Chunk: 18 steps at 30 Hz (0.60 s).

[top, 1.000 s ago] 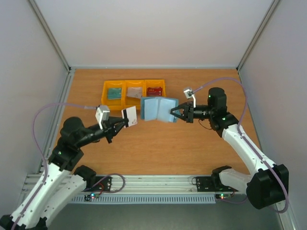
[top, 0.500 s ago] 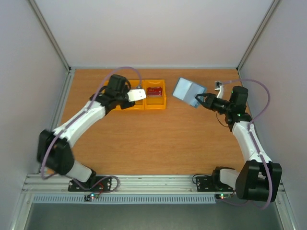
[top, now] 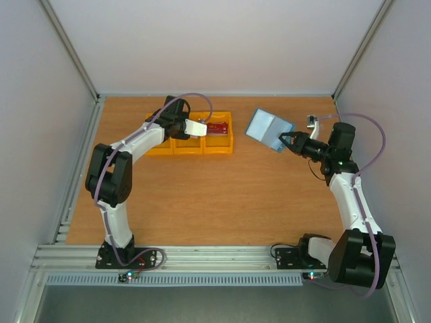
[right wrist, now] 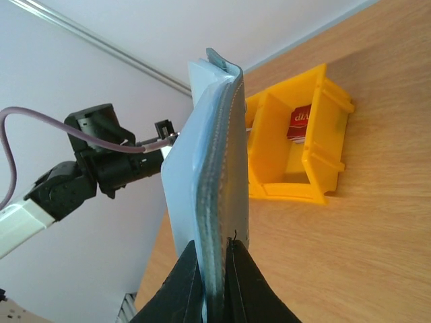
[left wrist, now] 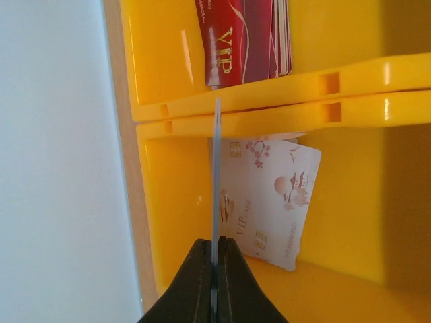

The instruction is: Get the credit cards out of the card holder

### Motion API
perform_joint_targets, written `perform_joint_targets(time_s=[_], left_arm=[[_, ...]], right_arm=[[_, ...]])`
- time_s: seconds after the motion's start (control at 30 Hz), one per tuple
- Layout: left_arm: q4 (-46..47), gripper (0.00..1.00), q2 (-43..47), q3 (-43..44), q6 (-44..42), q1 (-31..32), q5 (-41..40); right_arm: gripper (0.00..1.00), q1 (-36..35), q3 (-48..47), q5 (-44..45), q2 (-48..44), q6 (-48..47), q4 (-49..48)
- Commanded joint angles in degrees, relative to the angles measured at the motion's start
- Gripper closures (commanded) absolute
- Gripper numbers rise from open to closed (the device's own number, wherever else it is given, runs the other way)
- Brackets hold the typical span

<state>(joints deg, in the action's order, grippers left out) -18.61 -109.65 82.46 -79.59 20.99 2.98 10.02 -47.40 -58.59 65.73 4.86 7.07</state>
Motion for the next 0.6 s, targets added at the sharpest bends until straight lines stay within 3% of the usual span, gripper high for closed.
perform_joint_targets(time_s=[0.0,0.2,0.37,0.57], left_arm=[[1.87,1.00,-0.81,1.49,-1.47,-1.04,0.38],[2.89,1.00,-1.66,-1.06,-4.18,-1.31,-2.45],[-2.59,1.00,-3.68,3.66,1.47,-1.82,-4.13],[-0.44,1.00,-6.75,5.42,0.54,-1.32,-5.41]], right_arm=[[0.99,0.26,-1.84,-2.29,0.15,-0.83,-0.13],[0.99,0.26,-1.52,-3.70,1.58,-0.16,-1.87],[0.99,0.26,-1.19,-4.22,1.13,-0.55,-1.92],[0.99,0.26,-1.21,-4.97,1.17,-0.38,-2.72]])
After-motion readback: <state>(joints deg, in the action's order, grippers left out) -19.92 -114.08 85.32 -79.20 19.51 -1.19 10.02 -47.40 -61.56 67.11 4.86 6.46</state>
